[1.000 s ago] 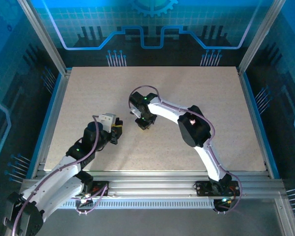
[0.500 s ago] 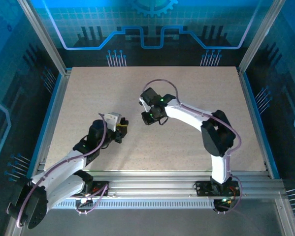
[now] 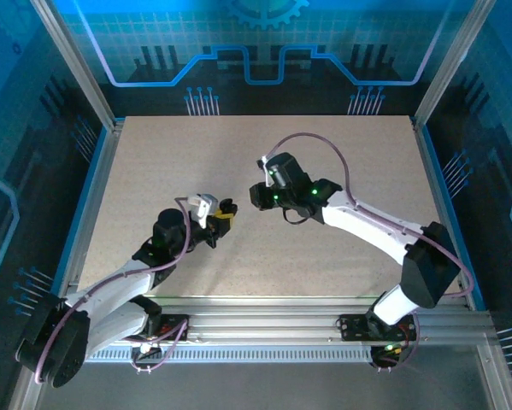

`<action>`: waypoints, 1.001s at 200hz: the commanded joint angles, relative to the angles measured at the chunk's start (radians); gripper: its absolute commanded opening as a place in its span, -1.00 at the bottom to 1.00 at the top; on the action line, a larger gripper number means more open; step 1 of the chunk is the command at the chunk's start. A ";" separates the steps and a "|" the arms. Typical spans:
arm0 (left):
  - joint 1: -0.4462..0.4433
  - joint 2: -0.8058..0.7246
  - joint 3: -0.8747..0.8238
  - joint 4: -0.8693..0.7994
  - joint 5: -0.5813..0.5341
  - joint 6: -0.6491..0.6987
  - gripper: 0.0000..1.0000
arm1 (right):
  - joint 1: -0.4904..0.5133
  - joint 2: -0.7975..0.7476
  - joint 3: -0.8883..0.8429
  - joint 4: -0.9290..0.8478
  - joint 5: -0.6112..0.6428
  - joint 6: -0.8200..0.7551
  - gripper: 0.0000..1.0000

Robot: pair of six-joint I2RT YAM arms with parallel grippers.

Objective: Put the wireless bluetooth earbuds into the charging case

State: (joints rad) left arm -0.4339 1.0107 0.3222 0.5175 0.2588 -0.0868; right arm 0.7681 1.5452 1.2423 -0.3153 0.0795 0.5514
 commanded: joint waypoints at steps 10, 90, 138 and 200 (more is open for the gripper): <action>0.002 0.018 -0.015 0.127 0.081 0.048 -0.78 | 0.051 -0.059 -0.028 0.122 0.069 0.026 -0.55; -0.003 0.013 0.002 0.133 0.085 0.043 -0.78 | 0.123 -0.054 -0.041 0.210 0.126 0.007 -0.54; -0.002 0.002 0.011 0.119 0.080 0.038 -0.78 | 0.132 -0.024 -0.028 0.241 0.118 0.008 -0.54; -0.005 -0.004 0.017 0.130 0.071 0.021 -0.78 | 0.154 0.020 -0.006 0.249 0.104 0.008 -0.54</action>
State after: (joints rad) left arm -0.4347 1.0260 0.3222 0.6117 0.3126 -0.0700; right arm 0.8989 1.5452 1.2053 -0.0948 0.1814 0.5610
